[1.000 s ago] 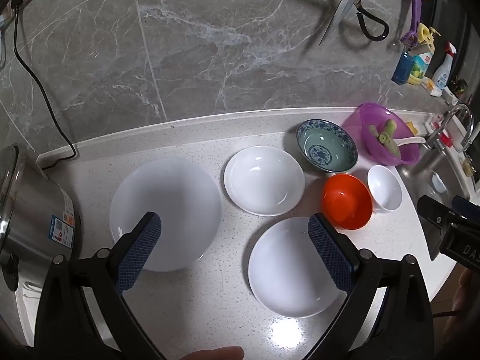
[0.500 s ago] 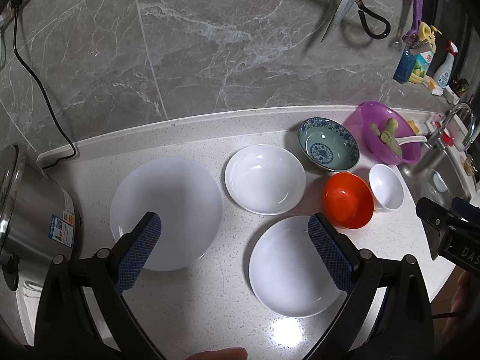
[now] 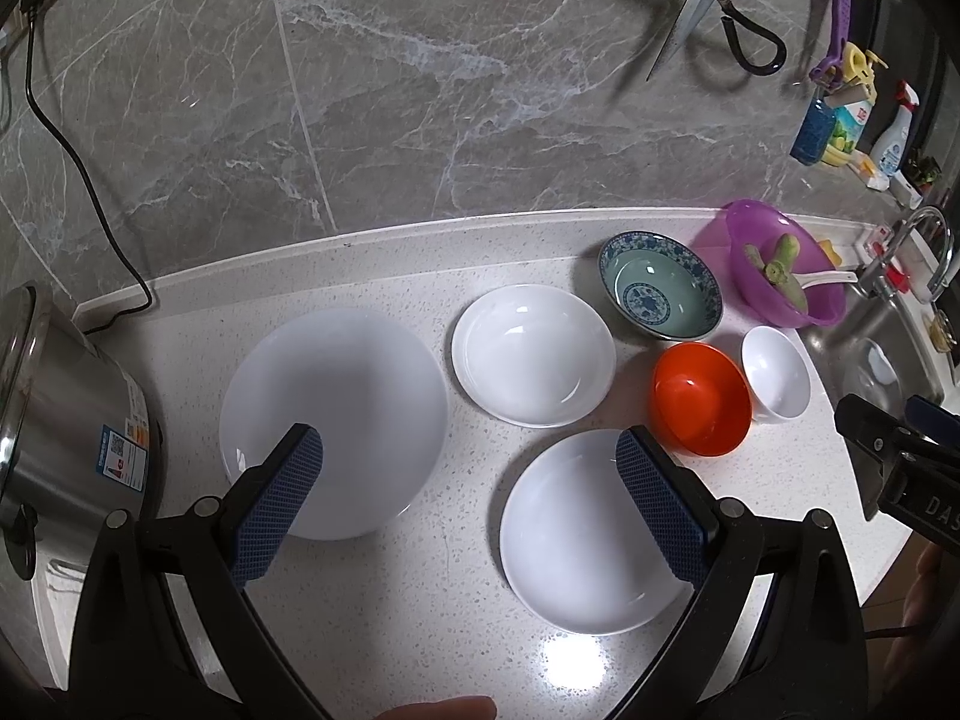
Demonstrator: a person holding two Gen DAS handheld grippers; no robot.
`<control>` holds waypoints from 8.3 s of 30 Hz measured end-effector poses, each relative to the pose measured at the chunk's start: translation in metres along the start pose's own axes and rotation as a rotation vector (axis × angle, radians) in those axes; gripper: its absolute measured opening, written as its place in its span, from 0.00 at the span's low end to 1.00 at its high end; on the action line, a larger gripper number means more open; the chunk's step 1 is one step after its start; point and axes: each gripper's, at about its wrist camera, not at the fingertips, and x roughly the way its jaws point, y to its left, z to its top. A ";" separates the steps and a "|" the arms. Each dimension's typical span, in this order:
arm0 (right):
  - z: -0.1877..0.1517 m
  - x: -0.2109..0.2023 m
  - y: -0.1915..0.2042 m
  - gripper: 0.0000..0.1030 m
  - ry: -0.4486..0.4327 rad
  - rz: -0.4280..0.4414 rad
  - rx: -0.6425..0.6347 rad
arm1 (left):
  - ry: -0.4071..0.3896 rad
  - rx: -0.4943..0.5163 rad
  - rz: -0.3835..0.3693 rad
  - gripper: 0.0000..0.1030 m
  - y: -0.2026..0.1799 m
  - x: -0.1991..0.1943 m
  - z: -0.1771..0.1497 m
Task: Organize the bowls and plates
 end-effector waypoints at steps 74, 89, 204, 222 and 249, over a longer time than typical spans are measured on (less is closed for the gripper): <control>0.002 0.068 0.116 0.92 0.095 0.644 -0.077 | 0.176 -0.303 0.034 0.93 0.171 0.073 -0.131; -0.019 0.168 0.160 0.72 0.352 0.731 0.078 | 0.258 -0.199 0.097 0.87 0.219 0.155 -0.035; -0.153 0.083 0.071 0.20 0.420 0.576 -0.156 | 0.323 -0.194 -0.116 0.33 0.101 0.013 -0.241; -0.187 0.105 0.067 0.21 0.435 0.533 -0.229 | 0.322 -0.207 -0.093 0.33 0.075 0.021 -0.277; -0.173 0.056 0.029 0.65 0.258 0.588 -0.070 | 0.014 -0.179 -0.336 0.79 0.120 0.000 -0.155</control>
